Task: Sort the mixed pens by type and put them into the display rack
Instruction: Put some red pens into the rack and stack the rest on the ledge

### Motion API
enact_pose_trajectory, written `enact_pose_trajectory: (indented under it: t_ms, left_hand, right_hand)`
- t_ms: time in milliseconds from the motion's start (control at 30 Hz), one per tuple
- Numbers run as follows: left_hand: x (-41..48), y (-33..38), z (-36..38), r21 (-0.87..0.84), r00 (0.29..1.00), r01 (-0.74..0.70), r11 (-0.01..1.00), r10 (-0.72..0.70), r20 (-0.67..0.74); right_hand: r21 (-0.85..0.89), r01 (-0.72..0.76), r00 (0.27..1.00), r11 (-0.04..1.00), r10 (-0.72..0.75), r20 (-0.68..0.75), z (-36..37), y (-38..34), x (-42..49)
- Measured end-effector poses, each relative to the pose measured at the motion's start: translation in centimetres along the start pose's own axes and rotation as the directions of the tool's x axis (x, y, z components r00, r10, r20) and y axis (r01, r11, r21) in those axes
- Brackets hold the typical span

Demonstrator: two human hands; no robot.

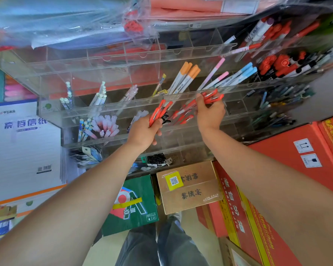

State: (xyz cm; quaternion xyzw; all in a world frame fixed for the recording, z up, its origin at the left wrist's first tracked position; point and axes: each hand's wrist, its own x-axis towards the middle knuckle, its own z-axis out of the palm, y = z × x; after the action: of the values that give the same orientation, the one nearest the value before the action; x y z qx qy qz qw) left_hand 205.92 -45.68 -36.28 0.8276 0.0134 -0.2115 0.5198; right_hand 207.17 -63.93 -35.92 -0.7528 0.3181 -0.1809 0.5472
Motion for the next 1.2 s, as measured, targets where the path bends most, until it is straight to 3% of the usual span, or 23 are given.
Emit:
enact_pose_trajectory:
  t_ms: [100,300,433,533,600,667,733,800,1033,1200]
  left_hand:
    - [0.1,-0.2,0.0,-0.023,1.0,-0.005,1.0,0.005,-0.004]
    - [-0.2,0.1,0.1,-0.05,1.0,-0.003,0.999,0.004,0.019]
    - [-0.6,0.5,0.0,-0.037,0.998,-0.022,0.999,0.024,0.057]
    - [-0.9,0.8,0.2,-0.1,0.991,-0.027,0.995,0.04,0.125]
    - [-0.9,0.9,0.5,-0.124,0.982,-0.025,0.992,0.047,0.181]
    - [-0.8,1.1,1.0,-0.123,0.968,-0.014,0.992,0.044,0.248]
    - [-0.8,1.6,1.8,-0.15,0.944,0.011,0.989,0.039,0.328]
    - [-0.8,2.2,2.6,-0.158,0.919,0.014,0.987,0.049,0.392]
    - [-0.5,2.3,3.1,0.034,0.894,-0.019,0.999,0.002,0.447]
    - [-0.1,3.1,3.2,0.119,0.921,-0.074,0.99,0.022,0.39]
  right_hand:
    - [-0.042,0.007,0.999,0.999,-0.006,0.045,-0.2,0.6,0.1]
    - [-0.103,-0.078,0.955,0.992,0.104,0.279,0.6,1.7,-0.5]
    - [-0.088,-0.067,0.966,0.994,0.087,0.244,0.2,1.6,-0.6]
    - [0.002,-0.069,0.983,0.998,0.068,0.17,-0.9,1.5,-0.4]
    - [0.056,-0.074,0.979,0.996,0.062,0.193,-1.7,1.0,-0.7]
    - [0.093,-0.114,0.934,0.989,0.075,0.348,-2.4,0.2,-1.3]
    - [0.089,-0.149,0.842,0.985,0.079,0.534,-2.8,-0.5,-2.0]
    - [0.07,-0.181,0.771,0.981,0.098,0.629,-3.0,-0.8,-2.5]
    - [0.086,-0.274,0.644,0.958,0.116,0.756,-4.1,0.0,-2.4]
    - [0.064,-0.297,0.657,0.953,0.155,0.738,-4.7,-1.1,-2.0]
